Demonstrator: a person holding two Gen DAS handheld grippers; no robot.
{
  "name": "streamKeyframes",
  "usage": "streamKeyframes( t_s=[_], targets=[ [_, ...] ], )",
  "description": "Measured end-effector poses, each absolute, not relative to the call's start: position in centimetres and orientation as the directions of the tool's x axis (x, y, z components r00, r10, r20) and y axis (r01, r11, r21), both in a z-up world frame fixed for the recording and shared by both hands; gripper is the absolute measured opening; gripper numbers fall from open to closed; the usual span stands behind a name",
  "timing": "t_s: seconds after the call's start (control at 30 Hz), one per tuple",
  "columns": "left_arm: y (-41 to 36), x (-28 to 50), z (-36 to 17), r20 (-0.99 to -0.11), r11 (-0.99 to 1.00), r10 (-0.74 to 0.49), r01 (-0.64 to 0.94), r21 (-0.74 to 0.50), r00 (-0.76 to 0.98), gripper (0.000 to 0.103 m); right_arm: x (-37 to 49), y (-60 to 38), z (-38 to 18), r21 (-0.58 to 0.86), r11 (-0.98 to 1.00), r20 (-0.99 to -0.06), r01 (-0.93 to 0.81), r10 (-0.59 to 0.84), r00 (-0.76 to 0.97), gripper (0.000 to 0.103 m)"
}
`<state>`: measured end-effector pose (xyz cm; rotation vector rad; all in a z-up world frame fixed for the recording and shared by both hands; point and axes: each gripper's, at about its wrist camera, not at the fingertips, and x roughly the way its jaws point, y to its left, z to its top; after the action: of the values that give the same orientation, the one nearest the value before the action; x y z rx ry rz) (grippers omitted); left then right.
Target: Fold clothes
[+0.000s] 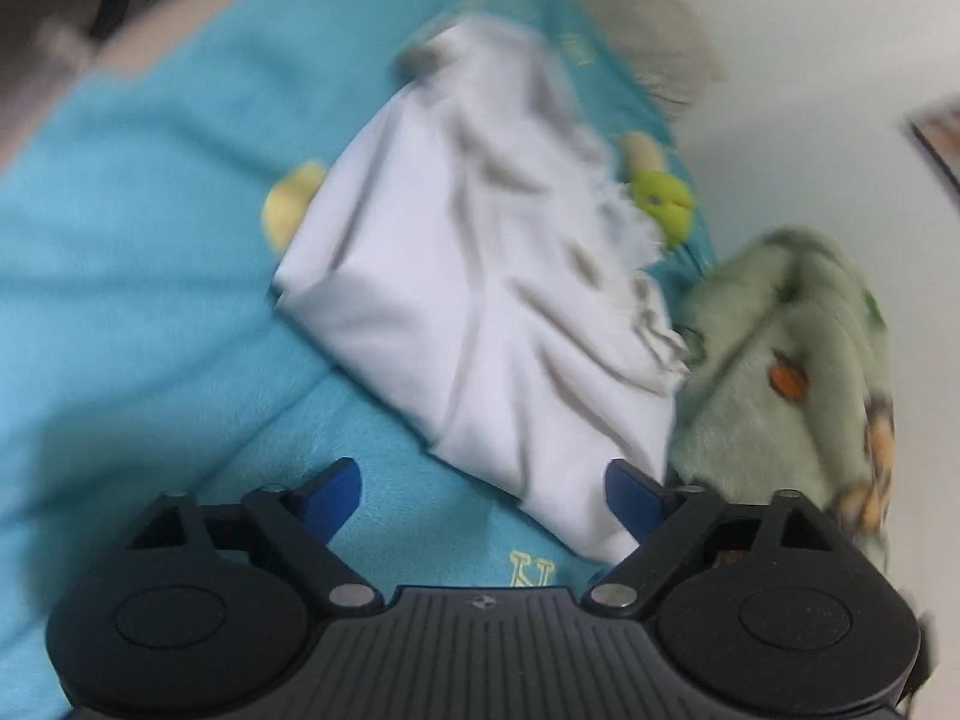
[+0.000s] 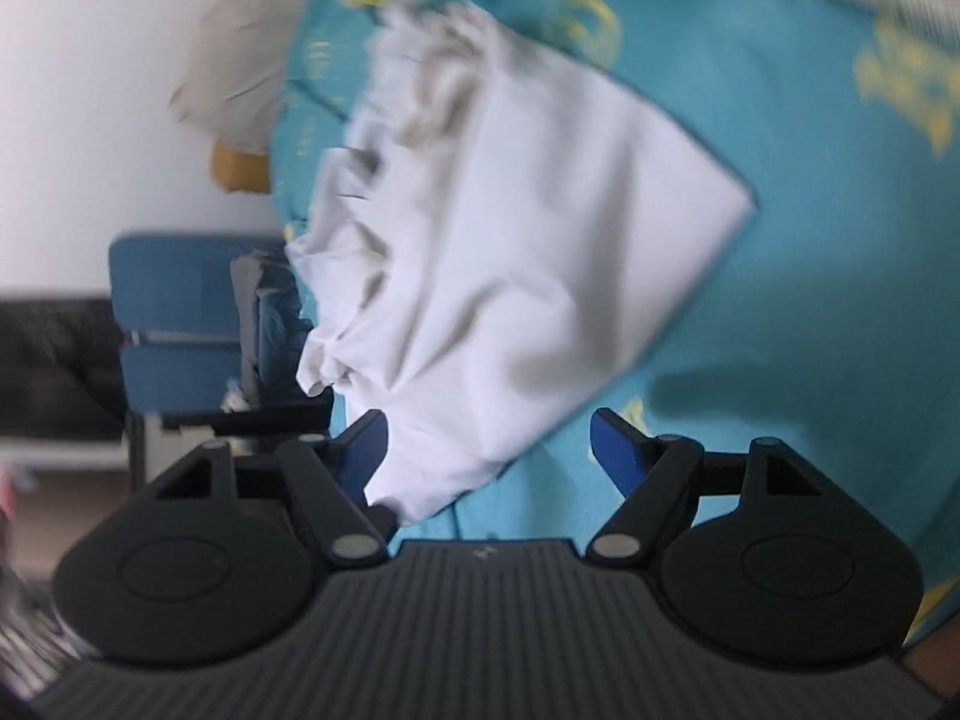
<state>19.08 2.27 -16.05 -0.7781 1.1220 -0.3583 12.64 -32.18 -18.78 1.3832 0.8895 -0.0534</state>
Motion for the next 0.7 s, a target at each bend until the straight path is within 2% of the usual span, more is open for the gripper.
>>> streamKeyframes(
  t_s=[0.2, 0.3, 0.33, 0.37, 0.4, 0.47, 0.6, 0.67, 0.7],
  targets=[
    [3.6, 21.1, -18.5, -0.569, 0.557, -0.637, -0.199, -0.806, 0.520, 0.080, 14.5, -29.9, -21.6, 0.807, 0.185, -0.570, 0.561, 0.493, 0.657, 0.076],
    [4.2, 21.3, -19.3, -0.556, 0.527, -0.627, -0.228, -0.819, 0.546, 0.063, 14.8, -29.1, -21.6, 0.808, 0.204, -0.579, 0.553, 0.452, 0.679, 0.075],
    [4.4, 21.3, -19.6, -0.557, 0.523, -0.623, -0.237, -0.818, 0.549, 0.051, 14.8, -29.0, -21.5, 0.811, 0.201, -0.578, 0.550, 0.431, 0.693, 0.075],
    [4.6, 21.3, -19.8, -0.559, 0.519, -0.618, -0.247, -0.818, 0.553, 0.041, 14.8, -29.1, -21.5, 0.812, 0.199, -0.577, 0.548, 0.409, 0.707, 0.072],
    [4.9, 21.2, -20.1, -0.557, 0.507, -0.618, -0.260, -0.822, 0.555, 0.038, 14.7, -29.6, -21.4, 0.810, 0.200, -0.583, 0.552, 0.374, 0.721, 0.067],
    [5.4, 21.1, -20.7, -0.552, 0.481, -0.622, -0.286, -0.829, 0.556, 0.024, 14.4, -30.6, -21.3, 0.807, 0.184, -0.590, 0.561, 0.309, 0.746, 0.065],
    [5.5, 20.5, -20.0, -0.517, 0.462, -0.629, -0.255, -0.849, 0.580, 0.016, 13.7, -31.9, -21.2, 0.804, 0.141, -0.595, 0.578, 0.217, 0.774, 0.062],
    [5.5, 20.0, -18.9, -0.473, 0.449, -0.637, -0.205, -0.870, 0.609, 0.014, 13.7, -32.2, -20.9, 0.792, 0.159, -0.610, 0.590, 0.174, 0.773, 0.053],
    [5.5, 19.8, -18.3, -0.448, 0.441, -0.641, -0.179, -0.880, 0.623, 0.014, 13.8, -32.3, -20.7, 0.783, 0.180, -0.621, 0.596, 0.152, 0.769, 0.042]
  ],
)
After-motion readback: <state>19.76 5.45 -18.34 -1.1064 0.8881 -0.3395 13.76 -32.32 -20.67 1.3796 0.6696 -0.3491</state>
